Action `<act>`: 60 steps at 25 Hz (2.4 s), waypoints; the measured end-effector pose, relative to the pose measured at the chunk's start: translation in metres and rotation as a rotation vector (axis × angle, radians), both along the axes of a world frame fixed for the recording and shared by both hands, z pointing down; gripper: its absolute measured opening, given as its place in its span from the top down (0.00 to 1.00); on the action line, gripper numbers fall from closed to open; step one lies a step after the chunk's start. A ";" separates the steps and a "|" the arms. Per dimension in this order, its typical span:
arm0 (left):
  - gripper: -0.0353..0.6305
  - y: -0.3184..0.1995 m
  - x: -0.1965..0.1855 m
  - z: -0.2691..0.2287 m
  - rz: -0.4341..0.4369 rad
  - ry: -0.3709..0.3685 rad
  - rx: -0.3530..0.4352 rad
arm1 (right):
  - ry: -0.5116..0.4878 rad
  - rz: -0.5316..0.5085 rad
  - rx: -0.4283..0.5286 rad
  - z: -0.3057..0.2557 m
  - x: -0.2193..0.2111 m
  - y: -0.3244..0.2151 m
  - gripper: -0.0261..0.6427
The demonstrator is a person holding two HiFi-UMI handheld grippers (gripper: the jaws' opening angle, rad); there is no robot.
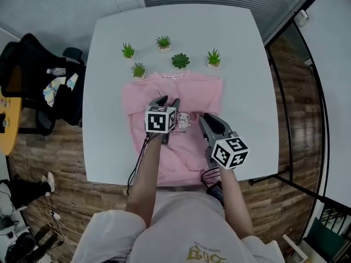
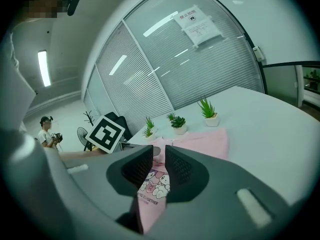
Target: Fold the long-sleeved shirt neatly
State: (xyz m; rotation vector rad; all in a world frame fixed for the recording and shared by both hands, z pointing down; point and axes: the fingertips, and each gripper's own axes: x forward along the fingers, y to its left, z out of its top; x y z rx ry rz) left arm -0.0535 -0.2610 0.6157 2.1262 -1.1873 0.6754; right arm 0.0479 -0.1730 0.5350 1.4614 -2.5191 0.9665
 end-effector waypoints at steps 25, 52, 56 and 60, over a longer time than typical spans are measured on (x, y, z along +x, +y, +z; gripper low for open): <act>0.91 -0.015 -0.011 -0.012 -0.083 -0.087 0.071 | -0.056 -0.007 0.003 0.005 0.015 0.002 0.83; 0.63 0.026 0.035 -0.062 0.019 -0.030 0.153 | -0.052 -0.095 0.059 -0.007 0.017 0.011 0.84; 0.63 0.044 0.007 -0.071 -0.037 -0.032 0.168 | -0.047 -0.132 0.069 -0.011 0.006 0.018 0.84; 0.63 0.068 -0.020 -0.079 -0.068 -0.029 0.174 | -0.029 -0.141 0.084 -0.020 -0.005 0.029 0.83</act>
